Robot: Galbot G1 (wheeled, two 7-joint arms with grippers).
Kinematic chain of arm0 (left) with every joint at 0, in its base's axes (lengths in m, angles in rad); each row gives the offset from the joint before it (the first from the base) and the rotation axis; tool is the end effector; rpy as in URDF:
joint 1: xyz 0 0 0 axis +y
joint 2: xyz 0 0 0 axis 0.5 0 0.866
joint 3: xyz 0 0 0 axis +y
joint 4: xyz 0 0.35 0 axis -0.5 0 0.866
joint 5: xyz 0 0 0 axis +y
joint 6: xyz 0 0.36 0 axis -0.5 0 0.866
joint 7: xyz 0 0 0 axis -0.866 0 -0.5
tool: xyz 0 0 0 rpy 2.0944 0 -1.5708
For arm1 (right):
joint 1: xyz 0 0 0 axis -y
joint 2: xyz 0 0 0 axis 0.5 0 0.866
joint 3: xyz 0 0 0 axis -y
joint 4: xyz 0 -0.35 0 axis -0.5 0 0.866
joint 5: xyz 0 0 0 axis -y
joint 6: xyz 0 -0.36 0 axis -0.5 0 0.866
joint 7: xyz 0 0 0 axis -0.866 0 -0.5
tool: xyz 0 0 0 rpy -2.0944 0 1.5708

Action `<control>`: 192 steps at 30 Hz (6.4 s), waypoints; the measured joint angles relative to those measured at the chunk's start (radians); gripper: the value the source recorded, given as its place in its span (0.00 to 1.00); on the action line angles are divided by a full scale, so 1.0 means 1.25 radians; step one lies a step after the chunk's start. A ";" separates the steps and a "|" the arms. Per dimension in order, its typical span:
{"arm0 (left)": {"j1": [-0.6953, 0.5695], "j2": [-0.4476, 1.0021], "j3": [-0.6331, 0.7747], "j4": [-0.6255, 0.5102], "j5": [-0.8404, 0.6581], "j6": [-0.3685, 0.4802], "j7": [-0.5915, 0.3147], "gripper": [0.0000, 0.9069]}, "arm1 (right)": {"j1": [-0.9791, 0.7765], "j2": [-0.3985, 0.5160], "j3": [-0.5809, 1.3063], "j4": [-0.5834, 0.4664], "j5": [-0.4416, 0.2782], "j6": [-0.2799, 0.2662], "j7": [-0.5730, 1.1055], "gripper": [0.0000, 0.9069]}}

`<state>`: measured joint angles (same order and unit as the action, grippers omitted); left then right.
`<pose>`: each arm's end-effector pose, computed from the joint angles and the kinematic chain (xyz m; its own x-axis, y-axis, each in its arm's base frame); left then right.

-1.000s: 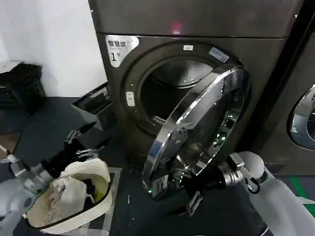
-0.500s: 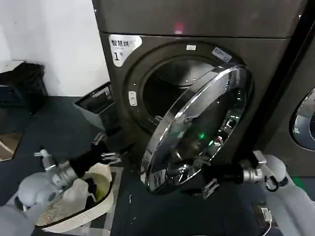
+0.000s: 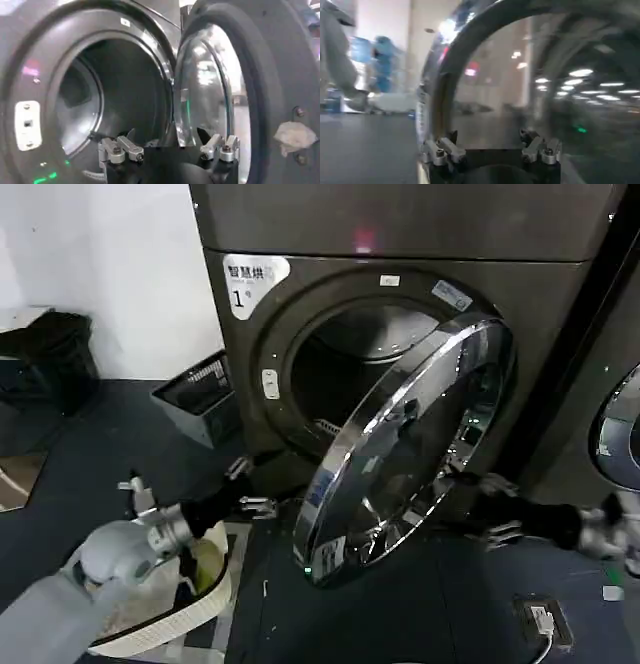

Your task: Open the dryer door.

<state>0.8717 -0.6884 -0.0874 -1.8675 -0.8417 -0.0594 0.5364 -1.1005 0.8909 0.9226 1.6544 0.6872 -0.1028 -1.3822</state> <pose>0.3540 0.0966 -0.2092 -0.5031 0.8621 -0.0606 0.8597 0.5064 0.0670 0.3215 -0.3095 -0.1786 -0.4273 -0.9029 -0.0468 -0.8903 0.4292 -0.1525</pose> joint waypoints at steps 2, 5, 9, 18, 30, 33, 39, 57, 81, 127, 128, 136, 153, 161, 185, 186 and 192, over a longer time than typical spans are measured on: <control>-0.023 -0.002 0.026 0.003 -0.003 0.000 0.003 1.00 | -0.013 0.002 0.048 -0.002 -0.005 -0.001 0.024 1.00; -0.061 -0.007 0.068 0.007 -0.005 0.001 0.009 1.00 | -0.034 0.004 0.120 0.003 -0.011 -0.010 0.062 1.00; -0.104 -0.024 0.117 0.021 -0.007 0.001 0.011 1.00 | -0.058 0.010 0.209 0.007 -0.008 -0.040 0.120 1.00; -0.191 -0.065 0.224 0.047 -0.004 -0.004 0.029 1.00 | -0.105 0.031 0.377 0.091 0.071 -0.039 0.352 1.00; -0.306 -0.114 0.373 0.053 -0.002 -0.009 0.020 1.00 | -0.173 0.051 0.518 0.176 0.080 -0.109 0.789 1.00; -0.334 -0.143 0.413 0.064 0.012 -0.007 0.012 1.00 | -0.197 0.054 0.549 0.189 0.025 -0.112 0.887 1.00; -0.384 -0.206 0.473 0.091 0.009 -0.008 -0.019 1.00 | -0.231 0.039 0.606 0.198 -0.068 -0.154 1.037 1.00; -0.466 -0.363 0.559 0.194 0.044 -0.015 -0.070 1.00 | -0.318 0.037 0.788 0.156 -0.083 -0.189 1.142 1.00; -0.499 -0.513 0.569 0.313 0.101 -0.020 -0.116 1.00 | -0.347 0.031 0.855 0.154 -0.089 -0.168 1.168 1.00; -0.070 0.369 0.251 -0.242 0.030 -0.048 -0.350 1.00 | -0.305 -0.034 0.986 0.175 -0.215 -0.198 1.111 1.00; -0.059 0.393 0.239 -0.246 0.036 -0.027 -0.349 1.00 | -0.303 -0.035 0.985 0.176 -0.214 -0.197 1.105 1.00; -0.017 0.549 0.185 -0.215 0.001 0.190 -0.237 1.00 | -0.297 -0.052 0.978 0.168 -0.190 -0.199 1.084 1.00; -0.012 0.609 0.188 -0.098 0.202 0.405 -0.084 1.00 | -0.302 -0.048 0.975 0.177 -0.162 -0.192 1.080 1.00; -0.012 0.594 0.186 -0.057 0.302 0.424 -0.036 1.00 | -0.312 -0.045 0.980 0.171 -0.162 -0.180 1.078 1.00; -0.011 0.591 0.189 -0.042 0.334 0.411 -0.011 1.00 | -0.329 -0.032 0.989 0.183 -0.167 -0.170 1.077 1.00; -0.011 0.591 0.188 -0.042 0.335 0.410 -0.011 1.00 | -0.329 -0.031 0.988 0.183 -0.167 -0.170 1.078 1.00; -0.013 0.595 0.185 -0.044 0.363 0.401 -0.004 1.00 | -0.330 -0.028 0.986 0.187 -0.168 -0.170 1.078 1.00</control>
<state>0.8553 0.0548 0.1442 -1.9225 -0.3879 0.4417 0.5310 -1.5131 0.8556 2.1556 1.8887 0.4777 -0.3159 -0.0341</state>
